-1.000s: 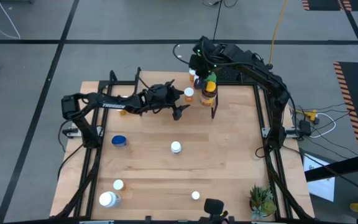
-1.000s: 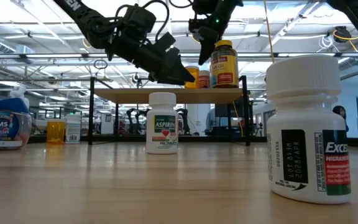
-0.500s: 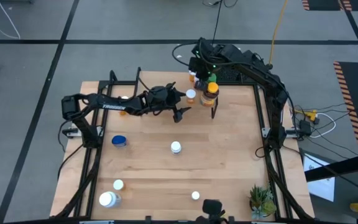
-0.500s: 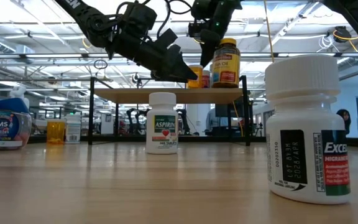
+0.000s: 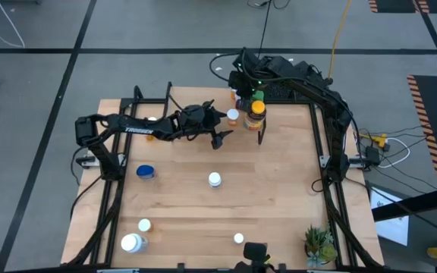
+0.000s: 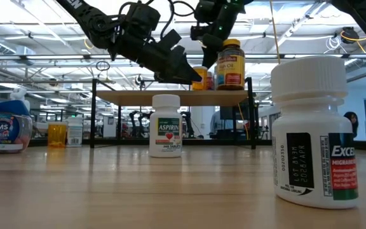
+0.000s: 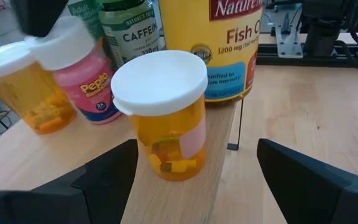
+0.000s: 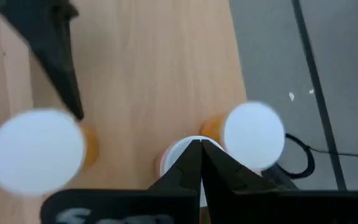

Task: Pick and place medicine bottles onto shelf by color
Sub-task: Adjust the pill bottles on the shelf

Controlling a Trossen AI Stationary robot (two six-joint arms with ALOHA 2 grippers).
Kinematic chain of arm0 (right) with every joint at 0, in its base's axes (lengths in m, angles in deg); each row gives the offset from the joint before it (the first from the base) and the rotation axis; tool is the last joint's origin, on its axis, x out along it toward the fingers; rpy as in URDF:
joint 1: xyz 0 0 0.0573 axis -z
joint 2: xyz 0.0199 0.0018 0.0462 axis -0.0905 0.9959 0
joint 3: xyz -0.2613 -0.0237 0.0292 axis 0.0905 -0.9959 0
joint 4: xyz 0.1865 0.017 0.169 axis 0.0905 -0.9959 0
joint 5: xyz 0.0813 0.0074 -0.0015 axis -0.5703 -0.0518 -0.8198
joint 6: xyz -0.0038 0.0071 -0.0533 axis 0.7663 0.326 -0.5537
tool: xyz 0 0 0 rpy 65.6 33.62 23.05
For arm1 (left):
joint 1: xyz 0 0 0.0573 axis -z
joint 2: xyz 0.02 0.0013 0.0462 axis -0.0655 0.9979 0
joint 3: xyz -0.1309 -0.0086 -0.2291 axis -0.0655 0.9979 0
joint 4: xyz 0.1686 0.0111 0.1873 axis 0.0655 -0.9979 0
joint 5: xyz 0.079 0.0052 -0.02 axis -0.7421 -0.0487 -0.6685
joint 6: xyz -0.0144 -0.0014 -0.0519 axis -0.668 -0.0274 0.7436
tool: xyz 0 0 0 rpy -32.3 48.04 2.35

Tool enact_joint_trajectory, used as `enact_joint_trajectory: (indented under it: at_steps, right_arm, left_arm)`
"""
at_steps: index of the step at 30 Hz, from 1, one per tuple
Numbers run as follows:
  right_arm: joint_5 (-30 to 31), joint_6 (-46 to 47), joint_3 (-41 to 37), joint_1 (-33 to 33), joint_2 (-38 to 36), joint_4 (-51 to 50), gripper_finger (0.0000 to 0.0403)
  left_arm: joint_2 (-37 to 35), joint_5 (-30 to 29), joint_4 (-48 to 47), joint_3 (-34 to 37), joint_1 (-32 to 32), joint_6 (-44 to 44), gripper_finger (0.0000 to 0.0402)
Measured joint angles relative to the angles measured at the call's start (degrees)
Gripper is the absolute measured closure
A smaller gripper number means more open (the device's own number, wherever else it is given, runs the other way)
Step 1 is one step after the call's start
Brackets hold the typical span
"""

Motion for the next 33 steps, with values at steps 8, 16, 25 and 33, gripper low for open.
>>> enact_joint_trajectory:
  at_steps: [8, 16, 25, 33]
  right_arm:
    - [-1.8, -1.1, -0.6, 0.0, 0.3, 1.7, 0.0403]
    - [-2.6, -1.6, -0.6, -0.1, -1.0, 4.6, 0.0403]
    - [-2.8, -1.6, -0.6, -0.1, -4.7, 5.3, 0.0397]
    - [-2.8, 0.9, -0.6, -0.9, -7.7, 7.0, 0.0323]
  left_arm:
    - [0.0, -0.1, 0.0, 0.0, 0.0, -0.2, 0.0066]
    - [0.0, -0.2, 0.0, 0.0, -0.3, -0.5, 0.0066]
    - [-1.0, -3.7, -3.0, 0.1, -0.3, -2.8, 0.0066]
    - [-5.5, -5.5, -7.7, 0.1, -0.3, -3.7, 0.0066]
